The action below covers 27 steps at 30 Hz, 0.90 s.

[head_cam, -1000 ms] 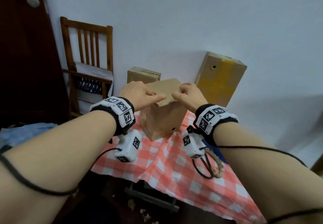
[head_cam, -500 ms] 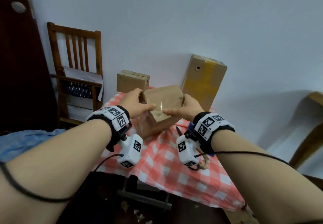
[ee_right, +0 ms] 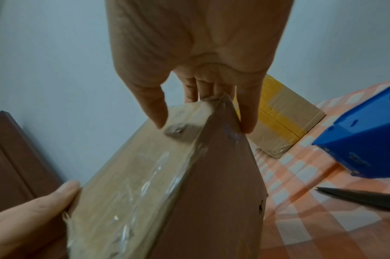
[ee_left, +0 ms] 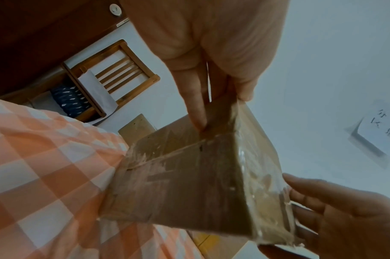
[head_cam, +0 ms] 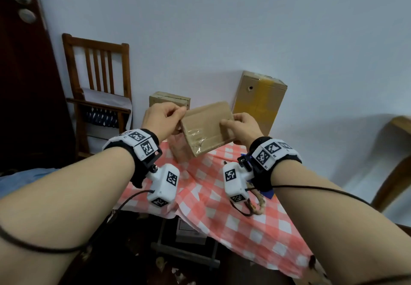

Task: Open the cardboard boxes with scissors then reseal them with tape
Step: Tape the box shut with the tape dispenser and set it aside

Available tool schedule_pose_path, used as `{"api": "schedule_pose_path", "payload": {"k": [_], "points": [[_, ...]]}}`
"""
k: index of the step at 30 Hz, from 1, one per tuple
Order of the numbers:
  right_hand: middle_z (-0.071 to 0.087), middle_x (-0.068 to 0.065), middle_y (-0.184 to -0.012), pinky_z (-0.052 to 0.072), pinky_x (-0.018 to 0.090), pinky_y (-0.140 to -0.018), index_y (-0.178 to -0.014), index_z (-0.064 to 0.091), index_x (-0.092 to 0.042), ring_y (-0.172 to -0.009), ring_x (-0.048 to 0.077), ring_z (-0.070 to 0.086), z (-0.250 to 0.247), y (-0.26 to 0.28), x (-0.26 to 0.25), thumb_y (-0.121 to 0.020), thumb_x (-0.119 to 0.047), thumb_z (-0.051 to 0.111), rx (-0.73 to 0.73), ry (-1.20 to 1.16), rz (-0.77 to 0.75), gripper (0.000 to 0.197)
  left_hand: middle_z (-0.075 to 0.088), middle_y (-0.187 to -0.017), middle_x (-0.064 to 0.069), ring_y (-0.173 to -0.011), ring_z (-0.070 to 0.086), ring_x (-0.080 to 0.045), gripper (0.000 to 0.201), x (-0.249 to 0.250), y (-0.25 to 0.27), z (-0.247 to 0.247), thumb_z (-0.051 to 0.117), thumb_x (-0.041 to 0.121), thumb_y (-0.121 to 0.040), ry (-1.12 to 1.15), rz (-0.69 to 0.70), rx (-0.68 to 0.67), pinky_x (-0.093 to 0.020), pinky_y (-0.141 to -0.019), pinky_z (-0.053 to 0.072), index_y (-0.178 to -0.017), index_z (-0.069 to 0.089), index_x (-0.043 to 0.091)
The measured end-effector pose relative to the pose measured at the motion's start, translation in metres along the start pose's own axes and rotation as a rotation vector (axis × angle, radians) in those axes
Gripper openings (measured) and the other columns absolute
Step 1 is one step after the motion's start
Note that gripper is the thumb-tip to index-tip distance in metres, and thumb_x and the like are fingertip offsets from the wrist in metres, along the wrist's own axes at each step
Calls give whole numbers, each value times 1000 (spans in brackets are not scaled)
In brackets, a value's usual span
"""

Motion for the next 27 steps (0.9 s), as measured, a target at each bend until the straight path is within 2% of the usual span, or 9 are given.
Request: {"api": "schedule_pose_path", "payload": {"k": [2, 4, 6, 8, 11, 16, 20, 24, 27], "points": [[60, 0, -108, 45, 24, -67, -118, 54, -12, -84, 8, 56, -6, 1, -6, -84, -30, 68, 30, -36, -18, 41, 71, -87, -4, -84, 68, -19, 23, -2, -1, 5, 79, 38, -74, 50, -66, -51, -38, -76, 60, -85, 71, 20], [60, -1, -109, 46, 22, -68, -121, 54, -13, -86, 6, 56, -7, 3, -13, -82, -27, 71, 27, -61, -53, 45, 65, -115, 1, -103, 62, -14, 80, -2, 0, 19, 86, 54, -51, -134, -67, -166, -38, -93, 53, -118, 61, 20], [61, -2, -114, 50, 26, -83, -126, 51, -14, -99, 11, 59, 2, 8, -19, -73, -26, 81, -39, -34, -107, 62, 49, -137, -4, -121, 52, -20, 121, 2, 7, 36, 89, 56, -42, -338, -47, -279, -39, -104, 44, -143, 35, 16], [57, 0, -122, 48, 32, -95, -133, 44, -18, -109, 16, 56, 17, 13, -24, -56, -34, 90, -106, 162, -148, 91, 34, -145, -13, -132, 38, -28, 133, -2, 14, 47, 90, 51, -47, -507, -64, -327, -40, -109, 36, -150, 16, 12], [45, 5, -131, 44, 43, -102, -140, 32, -22, -120, 25, 46, 33, 18, -17, -42, -44, 92, -137, 421, -145, 117, 34, -135, -13, -129, 36, -30, 126, -21, 19, 51, 91, 53, -43, -612, -130, -344, -41, -107, 36, -144, 27, 15], [39, 10, -130, 37, 39, -105, -138, 34, -13, -122, 27, 37, 35, 25, -19, -51, -48, 89, -70, 629, -185, 108, 43, -119, -6, -110, 48, -25, 104, -29, 19, 48, 92, 50, -40, -630, -140, -347, -43, -95, 46, -125, 43, 15], [53, 9, -119, 41, 33, -90, -125, 49, -13, -112, 25, 48, 46, 22, -29, -66, -44, 82, -137, 699, -270, 75, 63, -106, -1, -95, 62, -20, 95, -46, 19, 43, 93, 47, -40, -550, -187, -353, -38, -83, 53, -116, 46, 16], [62, 6, -107, 44, 29, -77, -118, 56, -13, -103, 25, 59, 40, 21, -36, -90, -40, 57, -105, 631, -290, 39, 54, -96, 7, -88, 57, -15, 67, -38, 15, 32, 88, 44, -59, -536, -128, -307, -28, -75, 48, -109, 51, 19], [45, 11, -135, 43, 39, -93, -138, 39, -14, -119, 30, 50, 25, 18, -10, -76, -74, 51, -58, 281, 52, 86, 64, -95, 4, -86, 64, -19, 46, -32, 16, 40, 85, 31, -68, -315, -138, -320, -37, -83, 55, -106, 60, 22]]}}
Point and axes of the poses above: each hand's wrist, its own y-axis away from the middle knuckle, its own z-axis out of the palm, x = y × z, the point moved 10 cm from there along -y, towards the middle knuckle
